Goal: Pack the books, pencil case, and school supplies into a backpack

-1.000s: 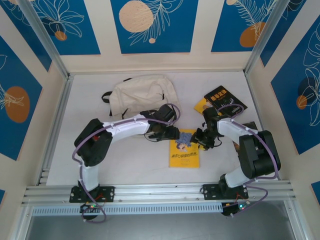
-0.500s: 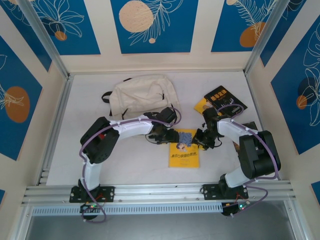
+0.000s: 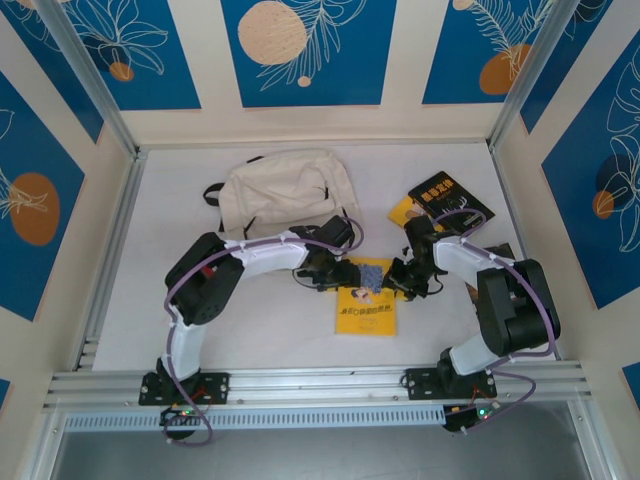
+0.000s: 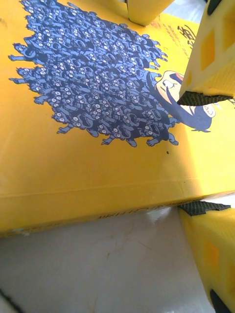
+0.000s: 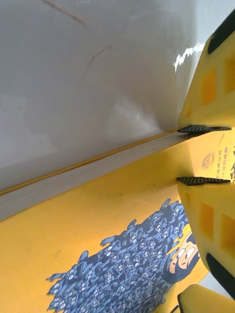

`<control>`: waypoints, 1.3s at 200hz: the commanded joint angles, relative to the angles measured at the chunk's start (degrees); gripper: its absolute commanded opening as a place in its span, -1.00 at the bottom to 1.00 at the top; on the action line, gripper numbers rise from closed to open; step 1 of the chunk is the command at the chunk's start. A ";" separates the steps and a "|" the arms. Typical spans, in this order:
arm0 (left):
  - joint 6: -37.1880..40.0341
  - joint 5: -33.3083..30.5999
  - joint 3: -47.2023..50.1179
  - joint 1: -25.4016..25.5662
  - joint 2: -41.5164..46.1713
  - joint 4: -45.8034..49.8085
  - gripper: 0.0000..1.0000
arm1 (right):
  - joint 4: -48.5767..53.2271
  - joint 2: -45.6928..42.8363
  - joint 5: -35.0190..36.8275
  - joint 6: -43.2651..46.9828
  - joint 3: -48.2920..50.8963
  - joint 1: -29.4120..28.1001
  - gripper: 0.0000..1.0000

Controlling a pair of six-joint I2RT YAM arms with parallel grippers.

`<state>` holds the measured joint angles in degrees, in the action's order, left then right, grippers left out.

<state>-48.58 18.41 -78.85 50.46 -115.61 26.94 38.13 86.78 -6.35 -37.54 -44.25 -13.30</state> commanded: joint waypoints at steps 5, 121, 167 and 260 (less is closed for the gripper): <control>-1.19 9.16 0.69 -0.05 0.85 -7.61 0.09 | 0.18 1.38 -2.02 0.63 0.02 -1.20 -0.37; -4.07 19.46 4.66 -1.32 7.29 -23.12 -0.25 | -1.90 -0.61 -3.90 -2.85 0.91 -1.27 -0.41; 1.80 21.29 4.35 -1.33 7.98 -22.58 -0.31 | -4.10 -0.70 -4.84 -2.90 0.88 -1.20 -0.46; 9.21 13.24 4.42 -4.08 10.41 -12.60 -0.71 | -7.56 1.08 -5.28 -1.22 -3.03 -1.12 -0.39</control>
<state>-41.47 31.79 -73.63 46.81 -108.57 14.48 32.97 87.64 -9.06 -39.00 -45.50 -13.76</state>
